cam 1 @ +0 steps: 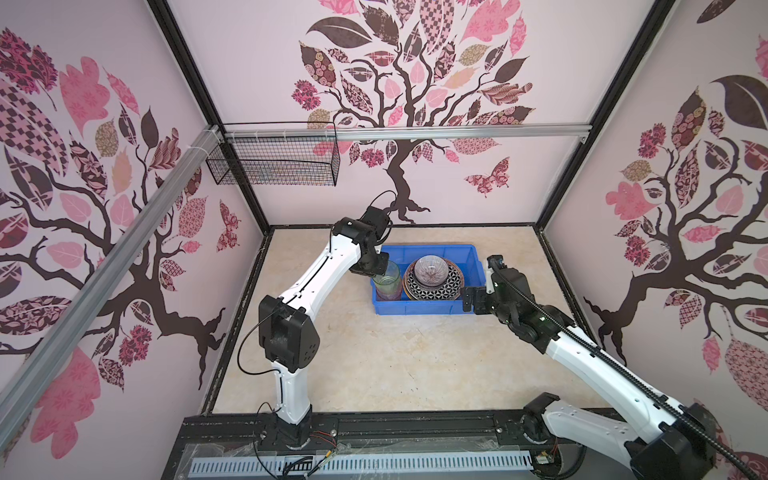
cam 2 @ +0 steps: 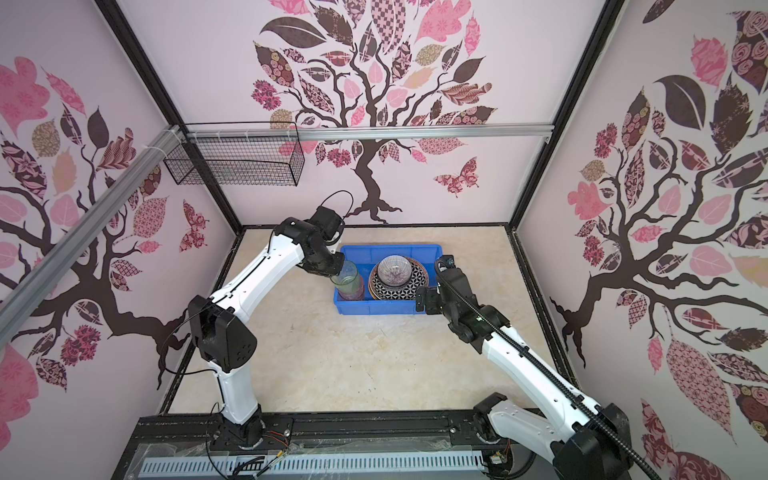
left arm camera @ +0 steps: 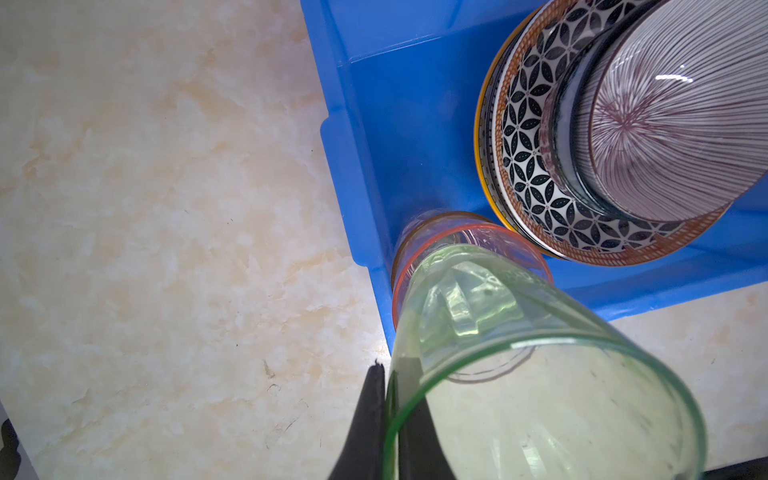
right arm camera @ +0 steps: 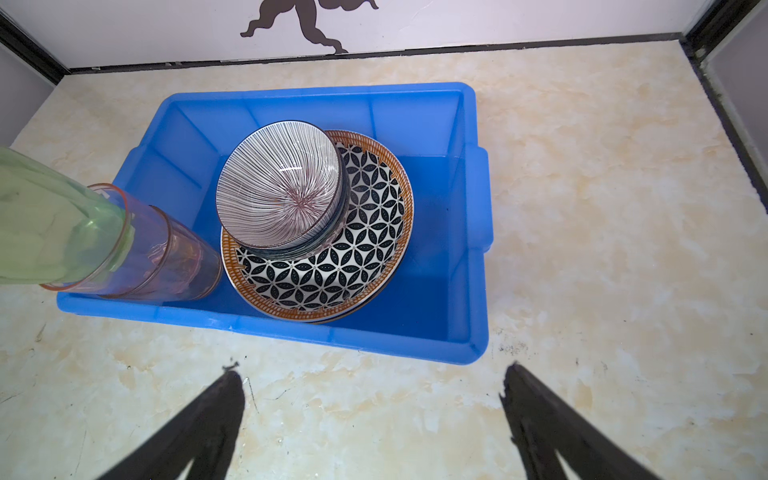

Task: Place the mixed dishes into the plastic bin
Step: 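Lower the green cup into the stacked pink cup with the left gripper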

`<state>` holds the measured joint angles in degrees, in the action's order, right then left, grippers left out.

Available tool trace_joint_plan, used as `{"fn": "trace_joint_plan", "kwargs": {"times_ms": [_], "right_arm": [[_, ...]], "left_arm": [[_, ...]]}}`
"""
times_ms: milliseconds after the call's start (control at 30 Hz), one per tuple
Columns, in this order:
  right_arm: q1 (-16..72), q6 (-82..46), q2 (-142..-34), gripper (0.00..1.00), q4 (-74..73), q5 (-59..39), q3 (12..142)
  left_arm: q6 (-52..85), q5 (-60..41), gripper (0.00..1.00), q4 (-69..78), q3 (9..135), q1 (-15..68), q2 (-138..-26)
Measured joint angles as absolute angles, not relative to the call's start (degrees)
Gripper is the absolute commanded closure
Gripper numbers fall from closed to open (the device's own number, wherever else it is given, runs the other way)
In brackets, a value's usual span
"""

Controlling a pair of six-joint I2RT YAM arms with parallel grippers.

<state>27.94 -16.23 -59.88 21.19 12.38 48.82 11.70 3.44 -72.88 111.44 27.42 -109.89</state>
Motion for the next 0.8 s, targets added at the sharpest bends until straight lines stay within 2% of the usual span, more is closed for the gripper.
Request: {"fn": "trace_joint_plan", "kwargs": {"times_ms": [733,800], "right_arm": [[27.9,-16.2,-60.4,0.00,20.3,12.4,48.3],[27.9,-16.2,-60.4,0.00,20.2,12.4,48.3]], "left_arm": [[12.0,3.8,1.00,-71.5,110.8,27.6,-113.4],[12.0,3.7,0.98,-71.4,110.8,27.6,-113.5]]}}
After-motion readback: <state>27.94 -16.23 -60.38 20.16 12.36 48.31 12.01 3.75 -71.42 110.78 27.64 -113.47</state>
